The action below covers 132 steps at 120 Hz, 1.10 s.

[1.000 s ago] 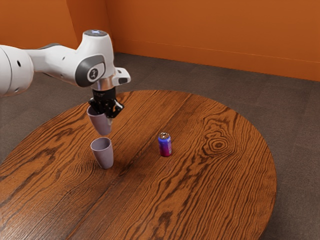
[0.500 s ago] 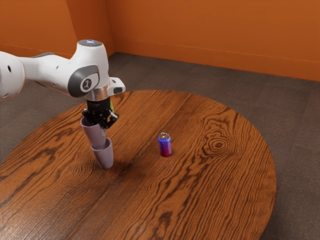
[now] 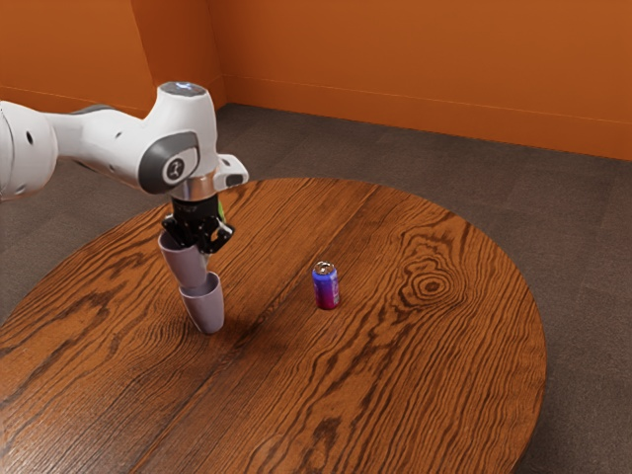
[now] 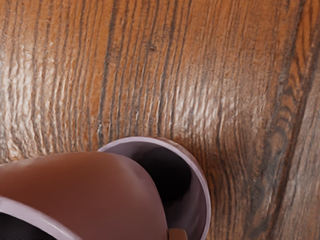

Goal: Place the left cup onto the right cup

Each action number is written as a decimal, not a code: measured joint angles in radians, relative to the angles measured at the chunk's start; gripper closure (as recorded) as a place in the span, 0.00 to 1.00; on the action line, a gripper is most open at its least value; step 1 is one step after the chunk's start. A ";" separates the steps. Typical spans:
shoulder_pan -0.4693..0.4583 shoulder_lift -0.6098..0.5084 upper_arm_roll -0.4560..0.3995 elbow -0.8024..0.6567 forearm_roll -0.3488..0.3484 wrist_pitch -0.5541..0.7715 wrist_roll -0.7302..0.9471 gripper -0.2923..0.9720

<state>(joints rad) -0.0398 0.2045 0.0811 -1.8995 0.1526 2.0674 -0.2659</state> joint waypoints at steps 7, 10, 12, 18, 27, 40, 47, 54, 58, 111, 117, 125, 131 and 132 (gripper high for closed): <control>-0.001 0.013 0.000 0.000 0.003 0.000 -0.004 0.85; -0.001 0.017 0.000 0.000 0.004 0.000 -0.007 0.85; -0.001 0.019 0.000 0.000 0.005 0.000 -0.008 0.85; -0.002 0.024 0.000 0.000 0.006 0.000 -0.012 0.85; -0.002 0.027 0.000 0.000 0.008 0.001 -0.016 0.79; -0.002 0.028 0.000 0.000 0.007 0.006 -0.020 0.59; -0.006 0.027 0.000 0.000 0.006 0.007 -0.022 0.51; -0.009 0.027 0.000 0.000 0.006 0.009 -0.024 0.44; -0.009 0.026 0.000 0.000 0.006 0.009 -0.025 0.41; -0.014 -0.012 -0.002 0.190 0.014 -0.106 -0.029 0.25; -0.015 -0.029 -0.005 0.215 0.019 -0.143 -0.029 0.25; -0.018 -0.059 -0.008 0.238 0.022 -0.201 -0.028 0.24; -0.019 -0.073 -0.008 0.263 0.020 -0.251 -0.028 0.24; -0.019 -0.075 -0.009 0.266 0.020 -0.259 -0.027 0.24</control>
<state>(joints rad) -0.0589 0.1297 0.0726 -1.6337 0.1723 1.8087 -0.2934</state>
